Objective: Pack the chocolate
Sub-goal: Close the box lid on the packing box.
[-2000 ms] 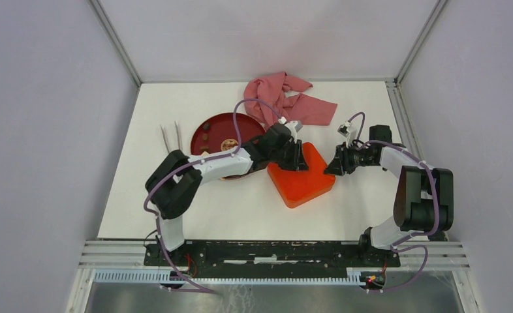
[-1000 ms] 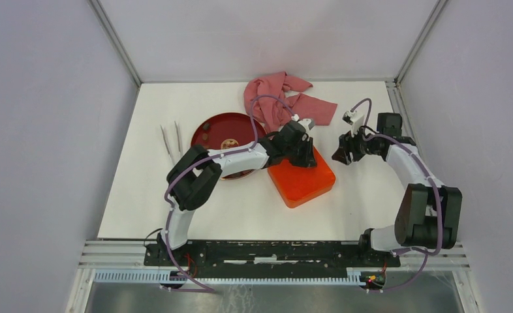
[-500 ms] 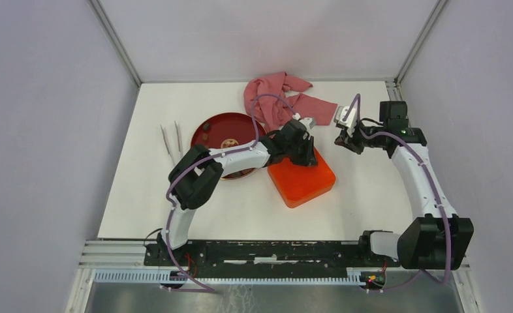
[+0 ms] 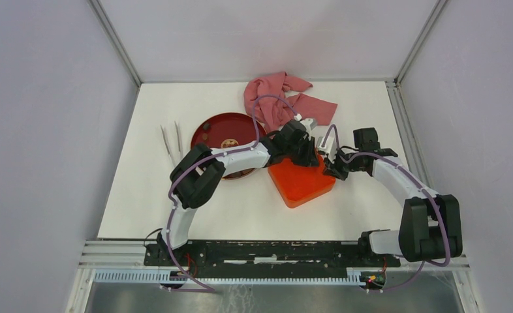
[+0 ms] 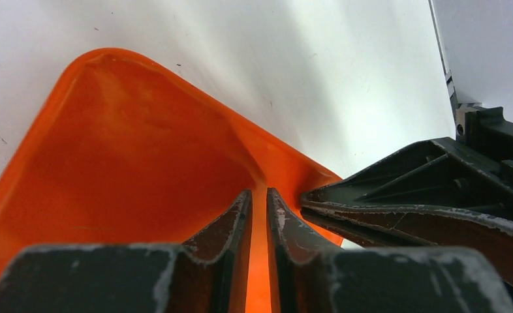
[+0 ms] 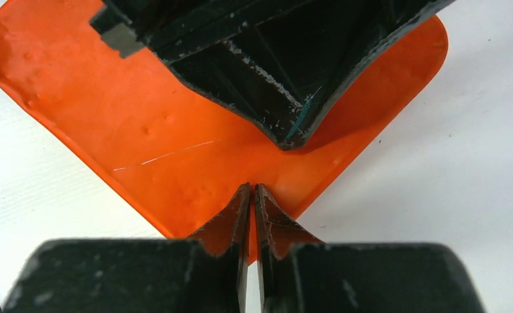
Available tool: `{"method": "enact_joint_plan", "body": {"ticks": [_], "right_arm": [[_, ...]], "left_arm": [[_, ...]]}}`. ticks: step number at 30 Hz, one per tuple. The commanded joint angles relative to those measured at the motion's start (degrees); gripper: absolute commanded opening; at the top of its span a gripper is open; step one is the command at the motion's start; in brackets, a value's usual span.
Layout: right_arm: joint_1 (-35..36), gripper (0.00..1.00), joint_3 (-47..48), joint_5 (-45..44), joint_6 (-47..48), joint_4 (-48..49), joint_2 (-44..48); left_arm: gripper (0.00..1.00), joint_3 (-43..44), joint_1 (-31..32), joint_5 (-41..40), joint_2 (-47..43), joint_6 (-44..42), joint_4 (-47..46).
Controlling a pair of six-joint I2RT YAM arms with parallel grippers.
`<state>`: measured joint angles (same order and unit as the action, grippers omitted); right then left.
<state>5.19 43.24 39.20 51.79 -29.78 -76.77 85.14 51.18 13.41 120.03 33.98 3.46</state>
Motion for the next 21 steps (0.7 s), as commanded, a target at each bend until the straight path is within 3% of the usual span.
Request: {"method": "enact_joint_plan", "body": {"ticks": [1, 9, 16, 21], "right_arm": [[-0.6, 0.14, -1.2, -9.9, -1.7, -4.1, -1.4], [-1.7, 0.23, 11.2, 0.1, -3.9, -8.9, 1.7], [-2.1, 0.27, 16.5, 3.5, -6.0, -8.1, 6.0], [-2.2, 0.28, 18.9, 6.4, -7.4, -7.5, 7.0]], "left_arm": [[0.22, -3.8, 0.2, -1.2, 4.5, -3.3, 8.0], [0.26, -0.9, -1.7, -0.1, -1.8, -3.4, 6.4], [0.41, -2.6, -2.9, -2.9, -14.3, -7.4, 1.9], [0.46, -9.6, -2.9, -9.8, -27.4, -11.8, 2.2]]}}
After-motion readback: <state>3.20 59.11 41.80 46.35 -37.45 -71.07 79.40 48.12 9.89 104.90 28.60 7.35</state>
